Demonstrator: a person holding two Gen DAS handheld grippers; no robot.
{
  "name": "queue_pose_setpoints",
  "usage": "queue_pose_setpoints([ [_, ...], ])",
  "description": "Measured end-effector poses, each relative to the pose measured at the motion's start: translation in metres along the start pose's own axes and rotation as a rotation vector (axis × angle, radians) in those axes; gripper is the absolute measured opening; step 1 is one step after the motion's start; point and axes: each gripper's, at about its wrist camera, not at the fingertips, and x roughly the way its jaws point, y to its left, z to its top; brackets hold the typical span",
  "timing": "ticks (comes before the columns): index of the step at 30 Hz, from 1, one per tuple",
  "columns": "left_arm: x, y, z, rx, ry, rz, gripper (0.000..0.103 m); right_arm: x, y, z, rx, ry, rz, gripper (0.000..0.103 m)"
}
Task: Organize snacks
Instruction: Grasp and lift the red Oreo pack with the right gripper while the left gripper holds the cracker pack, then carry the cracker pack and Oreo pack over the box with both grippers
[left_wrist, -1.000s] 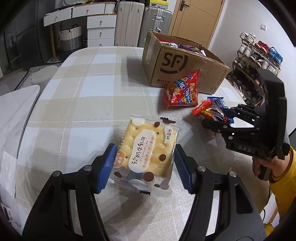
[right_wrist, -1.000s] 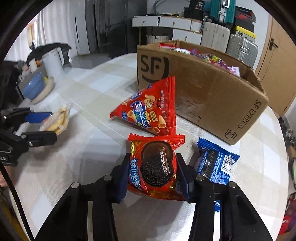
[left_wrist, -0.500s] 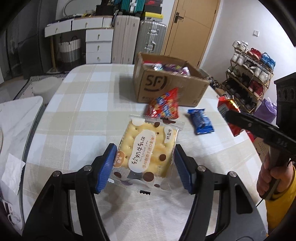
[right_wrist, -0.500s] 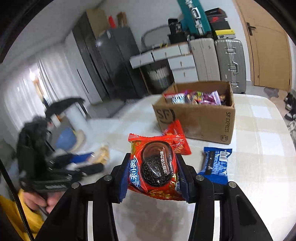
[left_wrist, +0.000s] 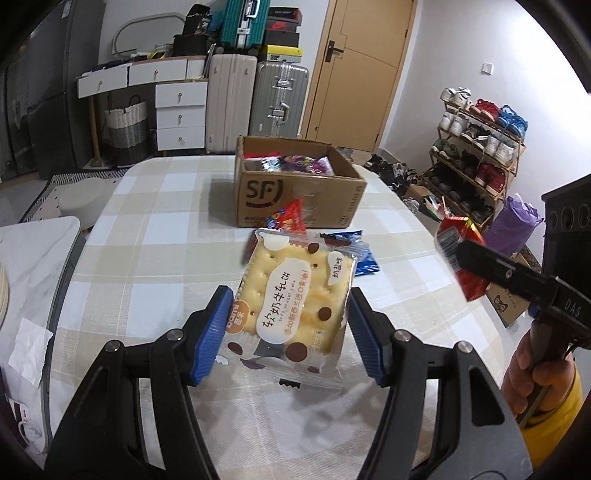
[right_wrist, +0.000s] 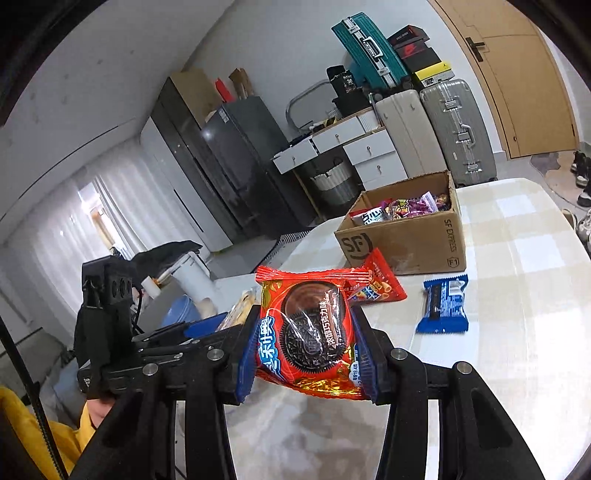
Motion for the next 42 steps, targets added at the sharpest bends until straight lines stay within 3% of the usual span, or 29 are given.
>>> queue_pose_setpoints([
  [8, -0.023, -0.023, 0.000, 0.026, -0.022, -0.009, 0.060, -0.010, -0.003, -0.007, 0.024, -0.014, 0.009, 0.046],
  [18, -0.042, -0.032, 0.024, 0.049, -0.059, -0.030, 0.060, -0.019, 0.011, 0.023, -0.042, -0.068, 0.018, 0.046],
  [30, -0.042, -0.014, 0.119, 0.053, -0.121, -0.037, 0.060, -0.009, 0.024, 0.114, -0.131, -0.108, 0.020, 0.046],
  [37, 0.000, 0.009, 0.183, 0.026, -0.086, -0.027, 0.060, 0.030, 0.014, 0.172, -0.172, -0.079, -0.025, 0.046],
  [42, 0.054, 0.025, 0.226, -0.007, -0.033, -0.013, 0.060, 0.067, -0.009, 0.204, -0.163, -0.045, -0.069, 0.046],
])
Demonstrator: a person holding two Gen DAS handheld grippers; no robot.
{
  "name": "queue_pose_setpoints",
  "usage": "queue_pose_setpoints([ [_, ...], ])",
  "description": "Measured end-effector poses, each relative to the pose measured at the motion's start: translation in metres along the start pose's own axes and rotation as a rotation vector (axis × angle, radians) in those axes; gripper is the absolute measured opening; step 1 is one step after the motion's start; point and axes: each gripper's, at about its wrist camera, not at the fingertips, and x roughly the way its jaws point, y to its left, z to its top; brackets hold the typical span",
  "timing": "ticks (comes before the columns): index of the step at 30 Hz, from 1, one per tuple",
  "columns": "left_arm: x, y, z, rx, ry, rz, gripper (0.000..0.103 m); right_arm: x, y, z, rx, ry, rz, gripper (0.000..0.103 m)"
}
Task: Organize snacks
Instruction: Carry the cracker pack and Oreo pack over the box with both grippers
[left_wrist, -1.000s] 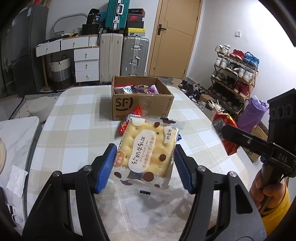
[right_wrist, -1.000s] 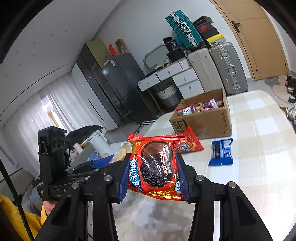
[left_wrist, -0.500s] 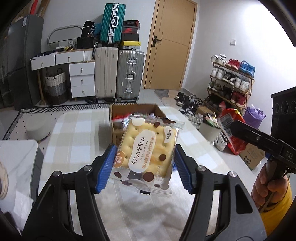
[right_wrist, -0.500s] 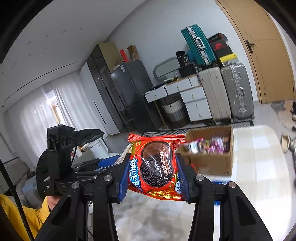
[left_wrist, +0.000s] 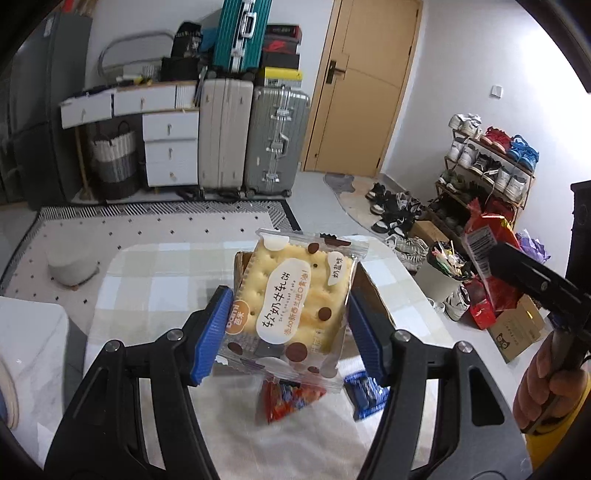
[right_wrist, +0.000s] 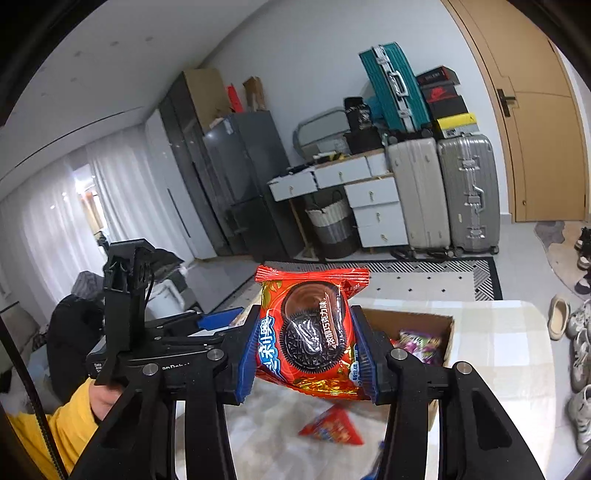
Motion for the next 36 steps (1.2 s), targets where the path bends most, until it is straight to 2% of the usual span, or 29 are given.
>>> queue_pose_setpoints([
  [8, 0.110, 0.012, 0.039, -0.020, 0.112, 0.030, 0.060, 0.067, -0.051, 0.023, 0.060, 0.078, -0.050, 0.046],
  [17, 0.203, 0.010, 0.047, -0.026, 0.218, 0.038, 0.060, 0.118, -0.093, 0.014, 0.087, 0.161, -0.082, 0.046],
  [22, 0.241, 0.011, 0.048, -0.025, 0.257, 0.032, 0.060, 0.139, -0.110, 0.003, 0.118, 0.199, -0.086, 0.046],
  [29, 0.274, 0.006, 0.046, 0.004, 0.299, 0.032, 0.060, 0.149, -0.123, -0.007, 0.137, 0.222, -0.092, 0.046],
  [36, 0.277, 0.002, 0.047, 0.025, 0.292, 0.044, 0.060, 0.147, -0.124, -0.014, 0.150, 0.231, -0.098, 0.046],
])
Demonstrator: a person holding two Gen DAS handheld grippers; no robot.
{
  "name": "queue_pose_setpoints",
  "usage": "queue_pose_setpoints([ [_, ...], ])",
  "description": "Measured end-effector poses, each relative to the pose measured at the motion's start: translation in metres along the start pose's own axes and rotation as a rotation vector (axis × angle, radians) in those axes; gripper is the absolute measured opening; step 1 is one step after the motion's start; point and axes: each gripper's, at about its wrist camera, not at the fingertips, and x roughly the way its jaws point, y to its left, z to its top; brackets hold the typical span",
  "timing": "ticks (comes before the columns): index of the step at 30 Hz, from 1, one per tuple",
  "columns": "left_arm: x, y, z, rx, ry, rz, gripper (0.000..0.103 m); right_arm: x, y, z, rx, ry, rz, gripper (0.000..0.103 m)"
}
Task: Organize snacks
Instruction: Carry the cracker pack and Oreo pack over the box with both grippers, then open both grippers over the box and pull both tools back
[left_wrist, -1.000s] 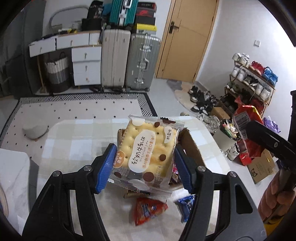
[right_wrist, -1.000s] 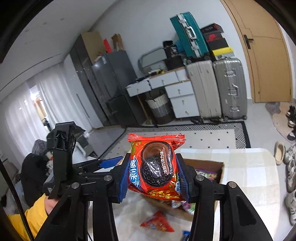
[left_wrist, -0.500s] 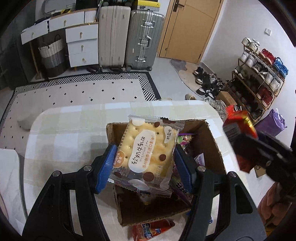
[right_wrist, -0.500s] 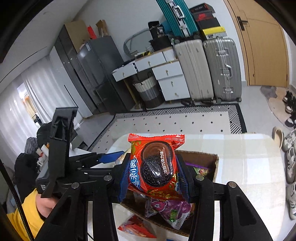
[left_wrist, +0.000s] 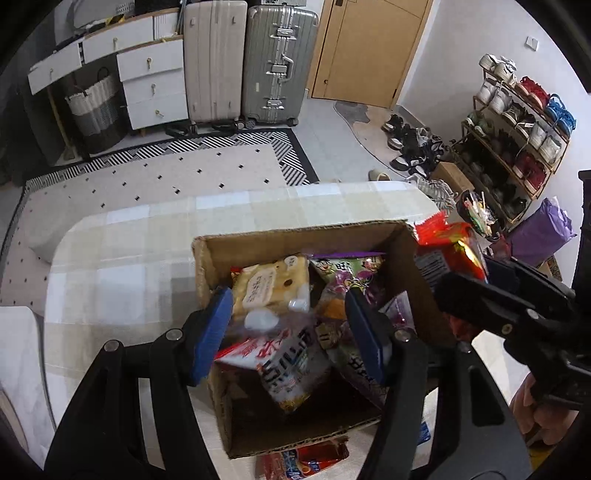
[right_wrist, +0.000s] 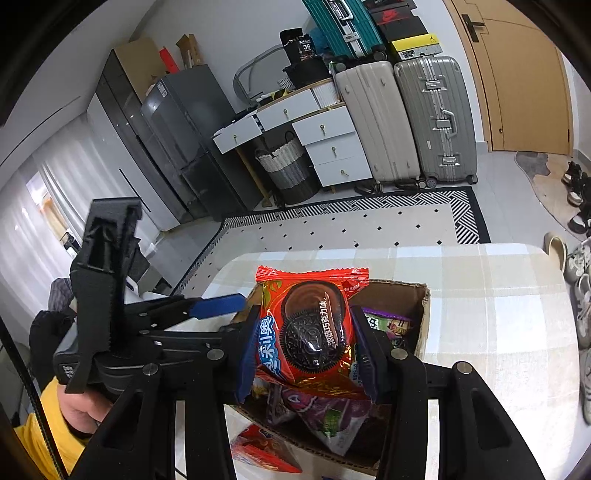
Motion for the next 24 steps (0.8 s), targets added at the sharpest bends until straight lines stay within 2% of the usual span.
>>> queue_pose_setpoints([
  [7, -0.028, 0.013, -0.010, -0.024, -0.046, 0.006, 0.060, 0.000, 0.001, 0.000, 0.004, 0.006, -0.008, 0.046],
  [14, -0.045, 0.020, -0.024, -0.029, -0.049, 0.021, 0.061, 0.003, 0.005, 0.000, -0.007, 0.009, -0.025, 0.046],
  [24, -0.070, 0.015, -0.039, -0.012, -0.064, 0.039, 0.061, 0.027, -0.002, -0.007, 0.017, 0.060, -0.089, 0.047],
])
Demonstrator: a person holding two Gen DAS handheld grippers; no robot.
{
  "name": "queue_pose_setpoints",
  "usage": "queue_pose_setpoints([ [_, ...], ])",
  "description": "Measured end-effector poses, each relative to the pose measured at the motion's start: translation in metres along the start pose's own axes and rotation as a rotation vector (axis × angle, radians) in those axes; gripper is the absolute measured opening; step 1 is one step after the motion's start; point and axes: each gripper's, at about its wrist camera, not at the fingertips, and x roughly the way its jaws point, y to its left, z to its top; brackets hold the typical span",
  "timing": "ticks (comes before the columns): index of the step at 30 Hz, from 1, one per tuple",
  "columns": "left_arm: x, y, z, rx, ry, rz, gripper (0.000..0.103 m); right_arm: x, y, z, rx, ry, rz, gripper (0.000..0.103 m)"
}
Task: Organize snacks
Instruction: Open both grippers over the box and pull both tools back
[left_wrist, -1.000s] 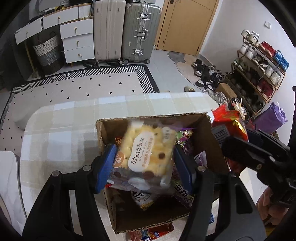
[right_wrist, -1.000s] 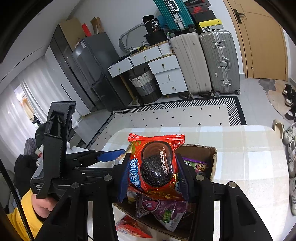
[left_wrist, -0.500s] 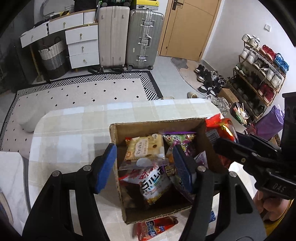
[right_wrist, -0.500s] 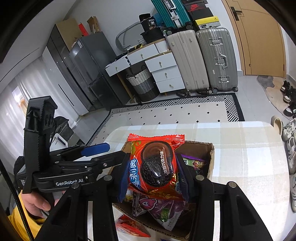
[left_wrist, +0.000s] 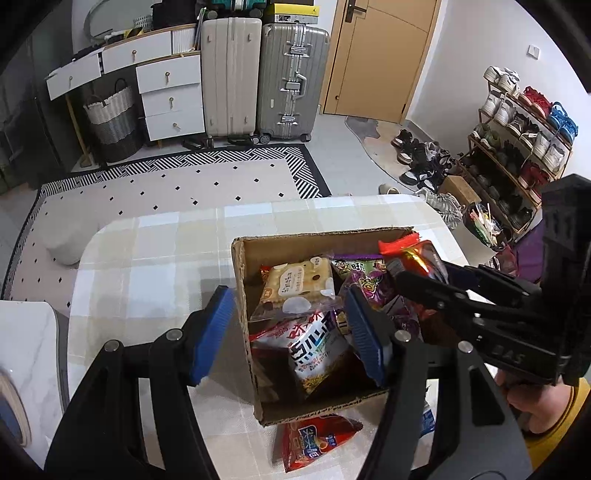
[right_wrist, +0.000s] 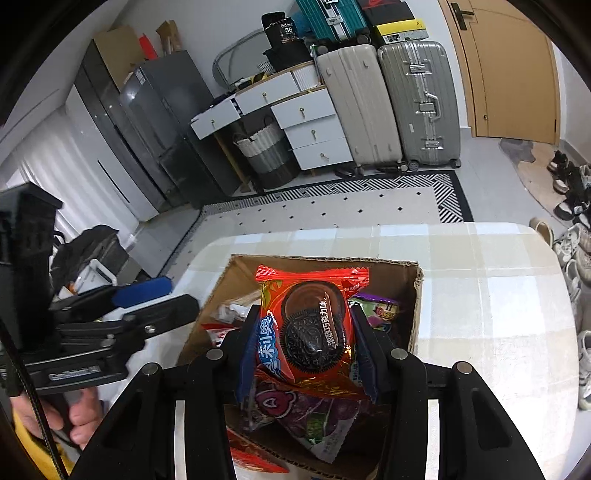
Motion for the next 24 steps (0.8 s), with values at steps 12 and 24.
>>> queue_pose_setpoints([
  [12, -0.033, -0.006, -0.017, -0.011, -0.005, 0.024, 0.061, -0.047, 0.018, -0.002, -0.025, -0.104, 0.006, 0.053],
  [24, -0.149, -0.025, -0.098, -0.057, -0.202, 0.051, 0.079, -0.181, 0.075, -0.089, -0.090, -0.356, 0.064, 0.083],
])
